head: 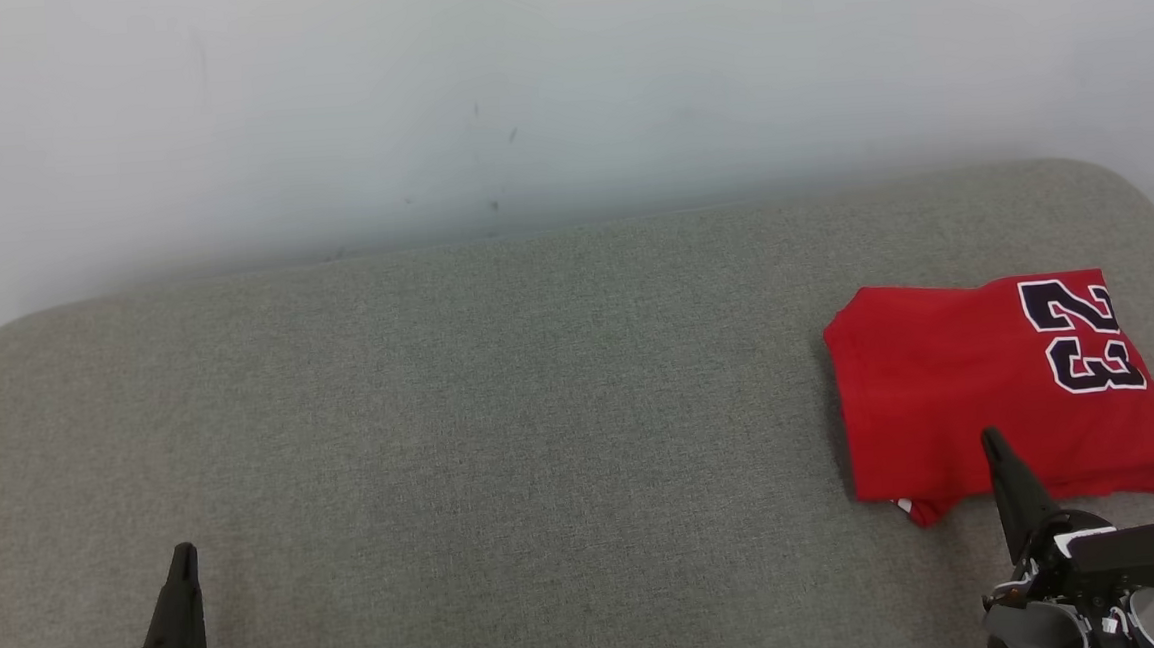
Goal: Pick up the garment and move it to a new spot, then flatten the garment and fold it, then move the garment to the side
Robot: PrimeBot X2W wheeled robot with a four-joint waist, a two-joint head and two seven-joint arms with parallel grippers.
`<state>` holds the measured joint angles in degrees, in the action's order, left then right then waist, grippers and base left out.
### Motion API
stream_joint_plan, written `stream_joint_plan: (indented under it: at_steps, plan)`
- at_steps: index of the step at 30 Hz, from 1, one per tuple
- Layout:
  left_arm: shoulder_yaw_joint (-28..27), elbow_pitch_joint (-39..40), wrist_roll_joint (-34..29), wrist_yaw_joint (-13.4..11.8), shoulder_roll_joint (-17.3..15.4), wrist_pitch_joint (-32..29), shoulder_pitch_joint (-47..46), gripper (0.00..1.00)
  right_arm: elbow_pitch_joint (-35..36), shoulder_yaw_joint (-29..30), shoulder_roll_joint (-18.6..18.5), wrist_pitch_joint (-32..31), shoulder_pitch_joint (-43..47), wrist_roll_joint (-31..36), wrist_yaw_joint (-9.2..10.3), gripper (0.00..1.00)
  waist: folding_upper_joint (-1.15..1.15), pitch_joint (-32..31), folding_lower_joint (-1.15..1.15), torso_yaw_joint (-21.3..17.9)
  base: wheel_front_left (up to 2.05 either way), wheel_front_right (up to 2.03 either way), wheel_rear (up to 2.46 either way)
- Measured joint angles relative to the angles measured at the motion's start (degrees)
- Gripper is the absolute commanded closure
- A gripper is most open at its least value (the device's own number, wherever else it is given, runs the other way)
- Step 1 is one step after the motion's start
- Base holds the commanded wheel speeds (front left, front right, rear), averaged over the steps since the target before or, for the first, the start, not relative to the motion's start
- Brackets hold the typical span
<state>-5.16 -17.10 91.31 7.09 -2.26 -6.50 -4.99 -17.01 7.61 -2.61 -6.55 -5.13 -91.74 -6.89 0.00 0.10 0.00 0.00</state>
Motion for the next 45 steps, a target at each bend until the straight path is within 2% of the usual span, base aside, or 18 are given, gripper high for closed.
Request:
stream_joint_plan:
  at_steps: [45]
  plan:
    - [0.01,-0.01,0.01,0.0,0.01,0.0,0.0,1.0,0.01,-0.01,0.01,0.0,0.0,-0.01,0.0,1.0,0.0,0.0,0.0,0.0,0.0,0.0,0.0]
